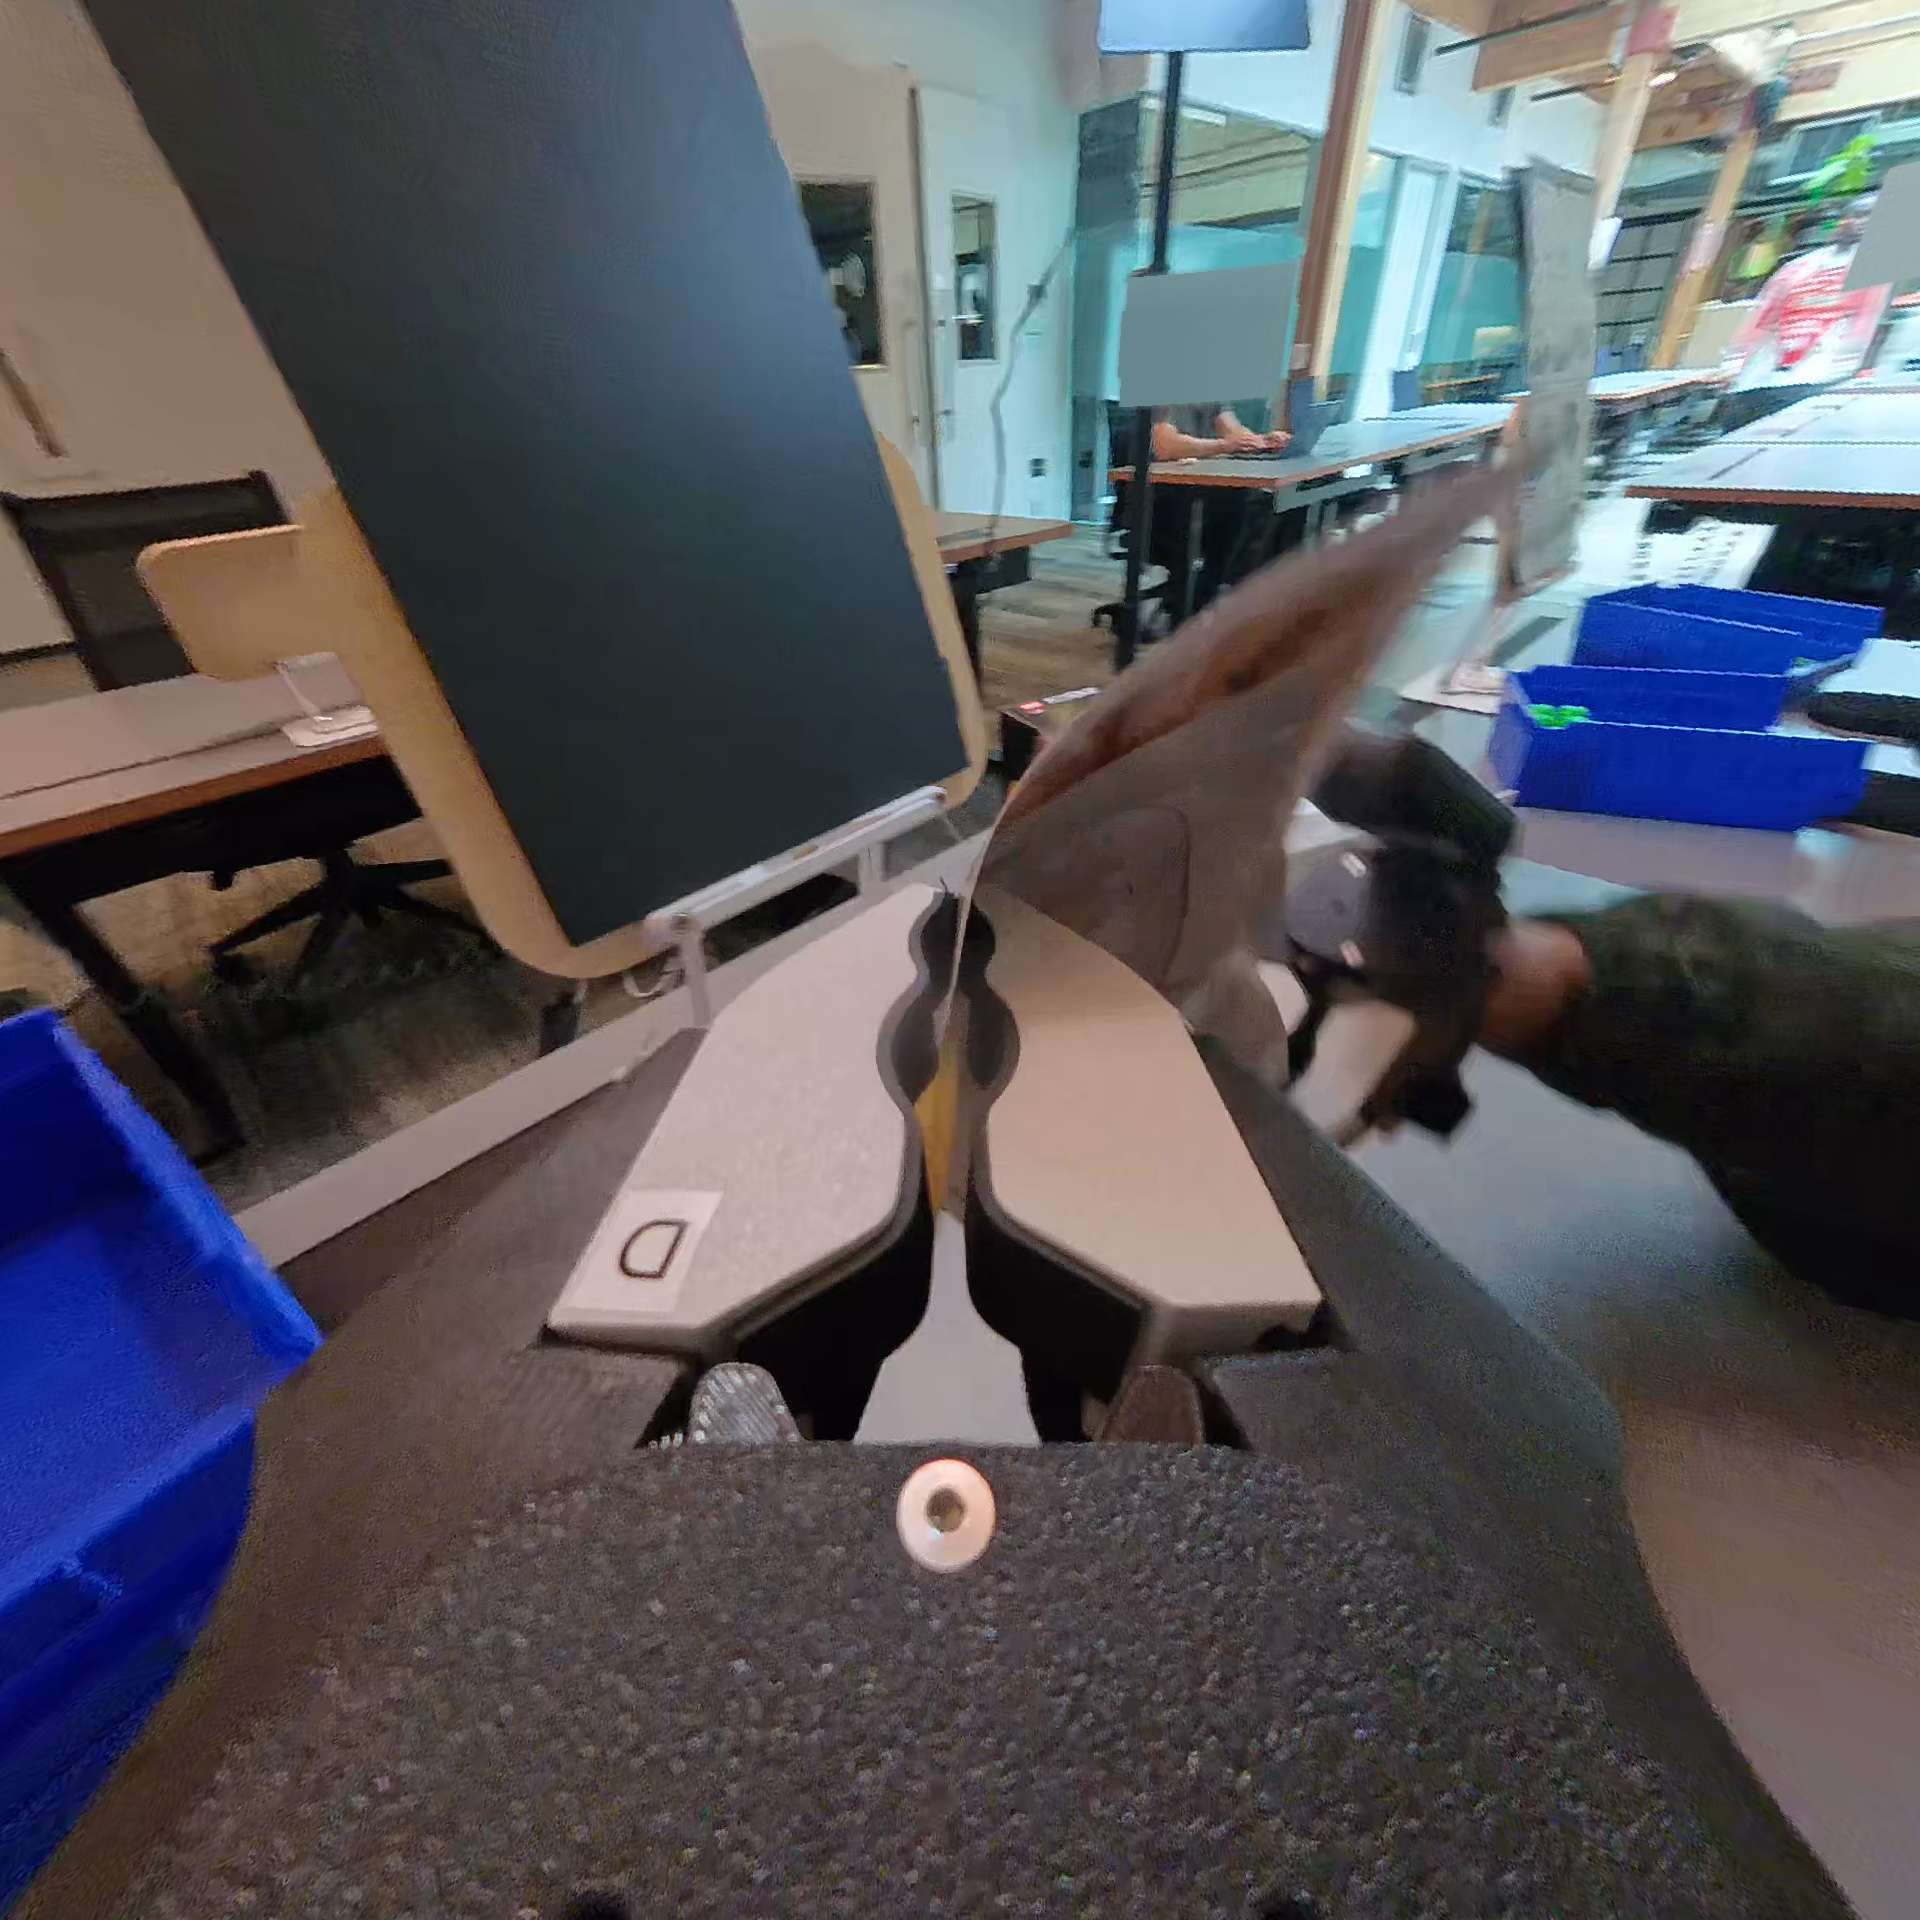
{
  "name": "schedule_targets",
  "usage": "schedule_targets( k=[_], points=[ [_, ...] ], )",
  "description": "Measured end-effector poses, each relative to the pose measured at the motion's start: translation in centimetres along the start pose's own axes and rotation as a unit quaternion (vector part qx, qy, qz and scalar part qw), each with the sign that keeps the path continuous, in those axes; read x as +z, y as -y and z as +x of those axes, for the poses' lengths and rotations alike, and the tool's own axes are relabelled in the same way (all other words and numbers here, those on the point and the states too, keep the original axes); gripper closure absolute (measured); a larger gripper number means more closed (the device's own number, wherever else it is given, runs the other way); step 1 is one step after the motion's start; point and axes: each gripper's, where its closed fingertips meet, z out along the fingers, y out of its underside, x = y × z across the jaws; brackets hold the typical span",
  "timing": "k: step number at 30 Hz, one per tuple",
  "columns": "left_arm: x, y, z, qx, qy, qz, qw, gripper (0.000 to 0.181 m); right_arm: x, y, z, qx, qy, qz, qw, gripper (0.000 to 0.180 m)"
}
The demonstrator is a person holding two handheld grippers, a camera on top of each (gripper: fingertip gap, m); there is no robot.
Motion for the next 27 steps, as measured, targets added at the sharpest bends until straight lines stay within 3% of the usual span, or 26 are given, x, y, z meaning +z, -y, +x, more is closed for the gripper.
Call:
schedule_targets(
  k=[3, 6, 9, 12, 15, 19, 21, 24, 27],
  points=[
    [-0.9, -1.2, 1.8, -0.019, -0.073, -0.018, 0.997, 0.181, -2.9, -1.6, -0.4, 0.055, 0.109, -0.109, 0.987, 0.176],
    [-0.6, -3.6, 3.7, -0.036, -0.131, -0.078, 0.988, 0.181, -1.9, -3.8, 3.1, 0.104, 0.103, -0.158, 0.977, 0.173],
    [0.4, -6.8, 4.7, -0.039, -0.142, -0.136, 0.980, 0.181, 0.4, -3.9, 9.1, 0.117, 0.006, -0.101, 0.988, 0.156],
    [1.7, -10.2, 4.2, -0.060, -0.127, -0.179, 0.974, 0.180, -0.4, -1.9, 12.5, 0.091, -0.079, 0.009, 0.993, 0.143],
    [3.1, -12.6, 4.6, -0.091, -0.146, -0.194, 0.966, 0.168, -2.2, -1.3, 12.3, 0.066, -0.111, 0.061, 0.990, 0.142],
    [5.6, -14.0, 8.6, -0.108, -0.218, -0.187, 0.952, 0.162, -4.9, -1.9, 11.0, 0.058, -0.144, 0.112, 0.982, 0.142],
    [6.4, -14.9, 11.9, -0.090, -0.278, -0.197, 0.936, 0.150, -6.2, -2.2, 10.2, 0.067, -0.145, 0.138, 0.977, 0.142],
    [6.6, -12.9, 13.6, -0.093, -0.326, -0.141, 0.930, 0.147, -7.5, -3.2, 8.6, 0.078, -0.146, 0.166, 0.972, 0.142],
    [6.4, -12.0, 11.4, -0.114, -0.305, -0.123, 0.937, 0.143, -7.5, -4.7, 7.3, 0.080, -0.153, 0.166, 0.971, 0.141]
  ],
)
